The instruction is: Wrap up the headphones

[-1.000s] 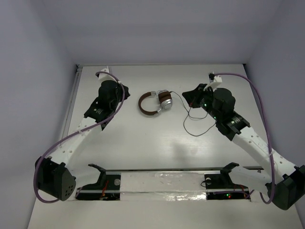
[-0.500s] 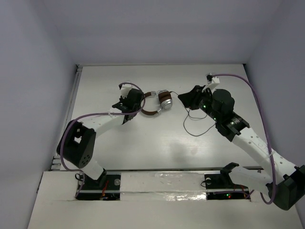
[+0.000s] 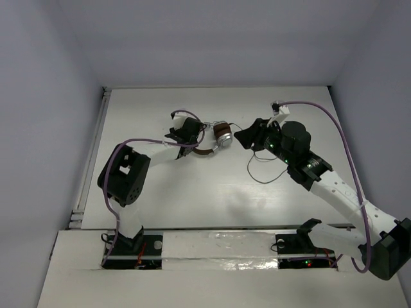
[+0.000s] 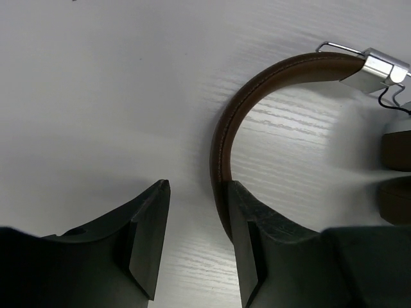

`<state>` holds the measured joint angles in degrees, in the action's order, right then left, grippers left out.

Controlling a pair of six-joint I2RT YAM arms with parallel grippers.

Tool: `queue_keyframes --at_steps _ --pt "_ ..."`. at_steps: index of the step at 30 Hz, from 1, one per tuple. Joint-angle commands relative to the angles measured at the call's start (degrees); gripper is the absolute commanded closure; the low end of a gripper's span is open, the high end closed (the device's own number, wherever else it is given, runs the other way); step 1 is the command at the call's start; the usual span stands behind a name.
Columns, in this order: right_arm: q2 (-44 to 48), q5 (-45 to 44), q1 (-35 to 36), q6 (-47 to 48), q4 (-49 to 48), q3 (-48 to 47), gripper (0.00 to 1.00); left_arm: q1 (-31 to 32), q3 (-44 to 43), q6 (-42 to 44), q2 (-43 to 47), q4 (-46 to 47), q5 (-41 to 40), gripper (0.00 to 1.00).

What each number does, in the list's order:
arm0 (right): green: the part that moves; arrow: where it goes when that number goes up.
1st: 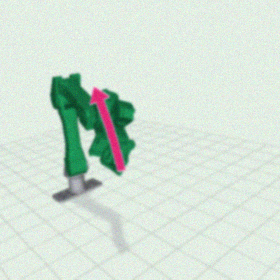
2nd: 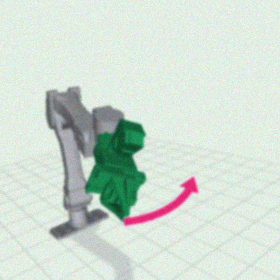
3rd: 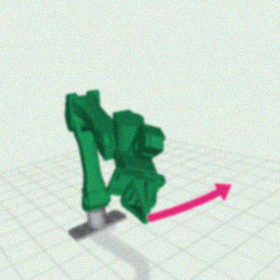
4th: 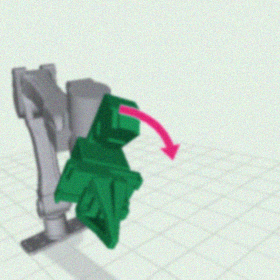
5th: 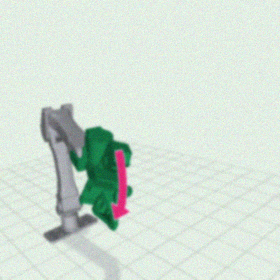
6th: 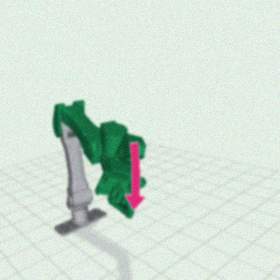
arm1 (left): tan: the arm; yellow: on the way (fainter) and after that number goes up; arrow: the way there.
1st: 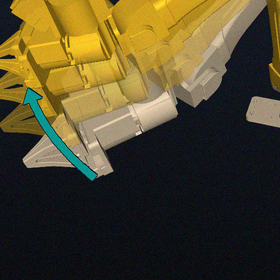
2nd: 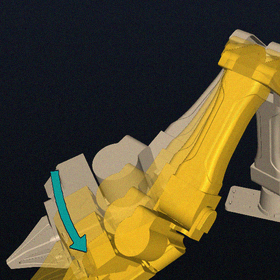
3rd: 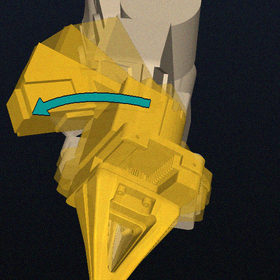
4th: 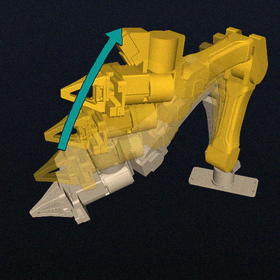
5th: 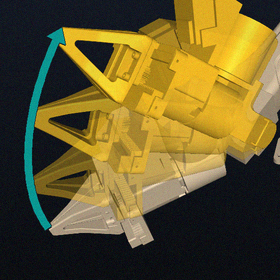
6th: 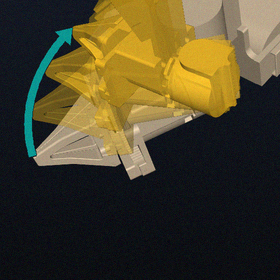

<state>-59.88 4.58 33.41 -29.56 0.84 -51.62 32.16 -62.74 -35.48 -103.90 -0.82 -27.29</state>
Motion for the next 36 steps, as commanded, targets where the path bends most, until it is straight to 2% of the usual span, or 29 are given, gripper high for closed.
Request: queue_keyframes --at_steps 1,11,13,15,17,20,24,27,30,35,36 --pt "0.20 1.04 0.69 1.08 -3.21 -0.07 0.49 0.01 -2.21 0.50 -1.48 2.03 1.44 0.61" --pt "-0.15 0.96 0.69 1.26 -3.30 0.02 0.51 0.01 -3.35 1.03 -5.79 3.63 2.59 0.61" --pt "-0.41 0.87 0.69 1.26 -3.13 -0.06 0.51 0.01 -3.18 1.29 -6.32 4.16 3.12 0.68" --pt "-0.50 0.78 0.69 1.17 -3.21 -0.06 0.51 -0.52 -4.14 2.25 -7.19 3.90 3.03 0.80" --pt "-0.42 0.61 0.69 1.08 -3.21 -0.06 0.51 -1.22 -4.76 3.14 -7.72 3.11 2.59 0.86" --pt "-0.59 -1.05 0.69 0.38 -3.13 -0.15 0.51 -2.54 -5.29 5.51 -7.81 2.41 1.28 0.85" --pt "-1.29 -3.87 0.69 -1.20 -3.30 -0.42 0.52 -4.03 -6.08 8.58 -7.72 1.70 0.92 0.66" --pt "-2.17 -4.32 0.69 -2.52 -4.71 0.46 0.54 -4.56 -7.22 10.08 -8.86 1.26 1.62 0.61" --pt "-2.96 -3.44 0.69 -3.31 -5.32 0.64 0.72 -4.56 -6.61 9.39 -9.13 0.99 6.09 0.61" --pt "-2.79 -3.35 0.69 -3.22 -6.38 1.25 0.72 -4.56 -4.40 8.24 -8.25 2.41 7.78 0.62" --pt "-2.88 -3.26 0.69 -3.31 -6.47 1.17 0.71 -4.56 -5.10 8.24 -9.21 1.97 7.52 0.64"
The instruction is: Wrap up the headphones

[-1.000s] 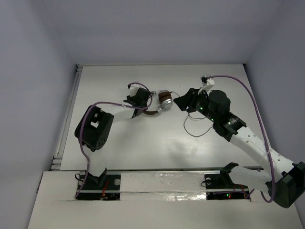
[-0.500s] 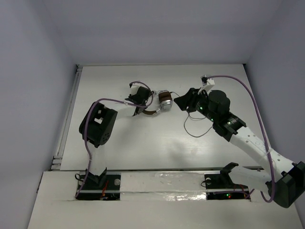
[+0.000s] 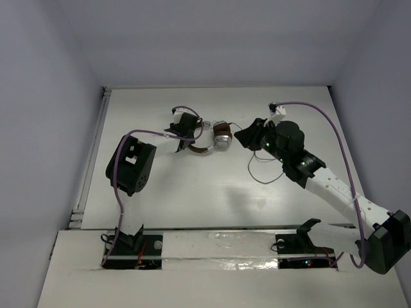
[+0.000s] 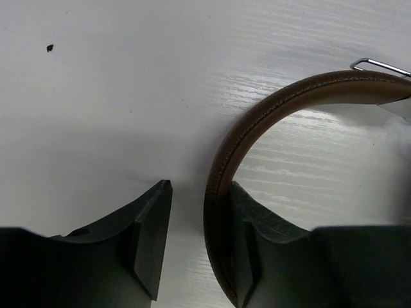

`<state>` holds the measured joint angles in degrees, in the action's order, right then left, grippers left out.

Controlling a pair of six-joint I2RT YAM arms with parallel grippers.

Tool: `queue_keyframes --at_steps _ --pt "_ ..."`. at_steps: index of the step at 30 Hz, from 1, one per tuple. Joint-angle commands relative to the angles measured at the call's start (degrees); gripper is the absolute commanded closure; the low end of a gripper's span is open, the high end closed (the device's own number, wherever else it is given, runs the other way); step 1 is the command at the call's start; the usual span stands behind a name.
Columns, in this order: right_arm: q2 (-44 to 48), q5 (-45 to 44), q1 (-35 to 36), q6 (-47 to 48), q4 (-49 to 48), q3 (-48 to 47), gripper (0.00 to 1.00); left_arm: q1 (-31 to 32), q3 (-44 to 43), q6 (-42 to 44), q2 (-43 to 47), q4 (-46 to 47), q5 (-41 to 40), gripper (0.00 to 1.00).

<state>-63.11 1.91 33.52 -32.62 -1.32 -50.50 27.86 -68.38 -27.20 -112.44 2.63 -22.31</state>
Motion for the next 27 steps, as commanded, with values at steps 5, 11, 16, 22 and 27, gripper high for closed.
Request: queue_keyframes --at_steps 5,11,16,22,27 --pt "0.97 -1.64 0.58 -0.16 -4.57 0.31 0.62 -0.26 -3.95 -0.05 -3.22 -2.37 3.23 0.89" --pt "1.24 -2.45 0.58 1.15 -5.62 1.55 0.69 -0.78 -4.22 0.74 2.39 -4.81 6.39 1.00" --pt "0.88 2.39 0.58 3.26 -6.32 -0.56 1.00 -1.84 -10.87 5.92 15.84 -11.93 9.73 1.00" --pt "2.29 3.19 0.58 5.55 -8.79 -1.79 0.93 -8.16 -22.65 12.07 22.88 -22.93 19.38 1.00" --pt "0.10 0.12 0.58 9.24 -9.84 -3.28 0.66 -13.00 -29.08 14.10 25.51 -26.71 26.25 1.00"
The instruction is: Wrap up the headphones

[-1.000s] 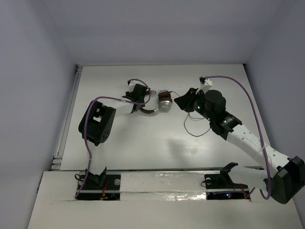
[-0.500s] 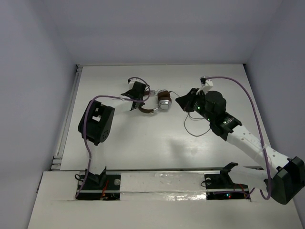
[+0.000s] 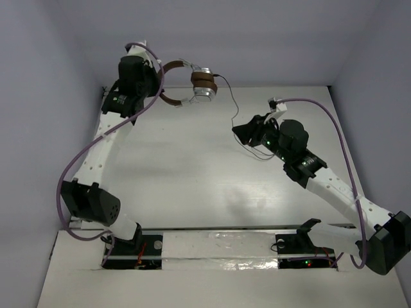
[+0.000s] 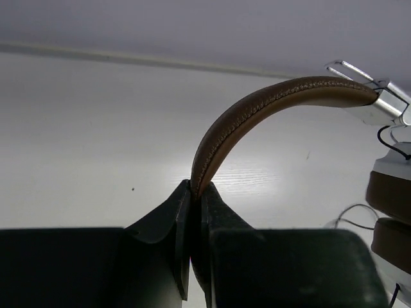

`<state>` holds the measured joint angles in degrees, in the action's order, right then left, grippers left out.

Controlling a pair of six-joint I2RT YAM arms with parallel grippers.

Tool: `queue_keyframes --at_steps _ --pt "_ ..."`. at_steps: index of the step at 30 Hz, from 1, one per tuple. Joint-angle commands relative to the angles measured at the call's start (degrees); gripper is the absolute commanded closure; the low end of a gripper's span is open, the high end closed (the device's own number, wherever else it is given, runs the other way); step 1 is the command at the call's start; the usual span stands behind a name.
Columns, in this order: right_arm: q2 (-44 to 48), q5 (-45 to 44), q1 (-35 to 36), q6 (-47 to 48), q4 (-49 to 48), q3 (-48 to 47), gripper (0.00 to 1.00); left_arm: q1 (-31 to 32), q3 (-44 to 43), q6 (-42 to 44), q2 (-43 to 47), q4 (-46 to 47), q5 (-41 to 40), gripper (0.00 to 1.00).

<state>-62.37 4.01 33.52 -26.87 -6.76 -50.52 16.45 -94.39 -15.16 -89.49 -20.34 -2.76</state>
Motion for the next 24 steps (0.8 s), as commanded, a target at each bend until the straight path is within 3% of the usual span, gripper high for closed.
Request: queue_keyframes --at_steps 1,4,7,9,24 --pt "-1.26 -2.86 0.58 3.67 -4.14 -4.05 0.54 -2.12 -4.91 2.15 2.74 -3.92 8.20 1.00" --pt "-2.84 -2.17 -0.90 5.51 -5.10 -5.80 0.37 -2.74 -7.47 1.54 3.71 -3.92 11.80 1.00" --pt "-5.30 1.33 -2.48 8.15 -5.01 -7.48 0.25 -3.26 -9.75 0.31 4.24 -3.05 14.79 1.00" --pt "-9.32 5.65 -3.01 8.59 -5.27 -8.80 0.25 -3.26 -10.64 -1.18 4.42 -1.46 16.29 1.00" --pt "-23.67 10.05 -4.16 7.45 -27.24 -1.42 0.30 -3.26 -22.41 -6.20 2.04 -1.90 25.18 1.00"
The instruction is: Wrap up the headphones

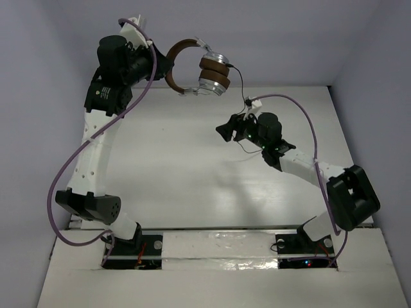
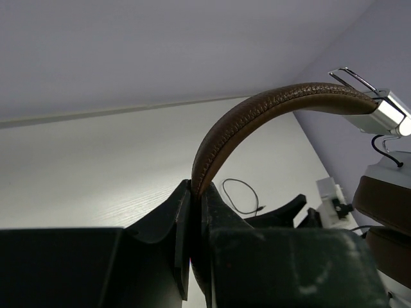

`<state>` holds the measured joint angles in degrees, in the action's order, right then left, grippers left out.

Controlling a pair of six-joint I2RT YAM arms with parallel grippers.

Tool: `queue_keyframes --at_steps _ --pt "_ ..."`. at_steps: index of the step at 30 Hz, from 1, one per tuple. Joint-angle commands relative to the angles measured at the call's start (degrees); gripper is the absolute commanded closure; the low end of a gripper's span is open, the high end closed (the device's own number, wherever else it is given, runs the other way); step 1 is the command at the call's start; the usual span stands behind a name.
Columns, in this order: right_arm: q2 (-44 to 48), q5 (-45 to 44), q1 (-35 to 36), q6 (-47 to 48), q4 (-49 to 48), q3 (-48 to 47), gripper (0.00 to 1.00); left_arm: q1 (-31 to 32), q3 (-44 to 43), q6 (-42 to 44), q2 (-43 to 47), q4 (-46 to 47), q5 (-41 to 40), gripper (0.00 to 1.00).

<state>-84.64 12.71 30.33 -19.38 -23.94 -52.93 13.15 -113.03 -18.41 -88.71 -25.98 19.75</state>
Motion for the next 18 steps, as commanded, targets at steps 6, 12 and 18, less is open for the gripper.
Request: queue_keyframes --at_steps 6,12,18 --pt "-6.75 4.77 -1.76 -0.84 -14.55 2.30 0.34 -0.49 -8.51 -4.61 1.43 2.69 3.02 1.00" --pt "-6.15 4.95 -1.76 -3.21 -18.14 5.81 0.39 -1.80 -12.56 -5.58 -0.50 0.57 1.96 1.00" --pt "-4.84 3.02 -1.76 -5.93 -19.38 10.29 0.42 -2.86 -15.37 -6.90 -3.21 0.76 2.93 1.00"
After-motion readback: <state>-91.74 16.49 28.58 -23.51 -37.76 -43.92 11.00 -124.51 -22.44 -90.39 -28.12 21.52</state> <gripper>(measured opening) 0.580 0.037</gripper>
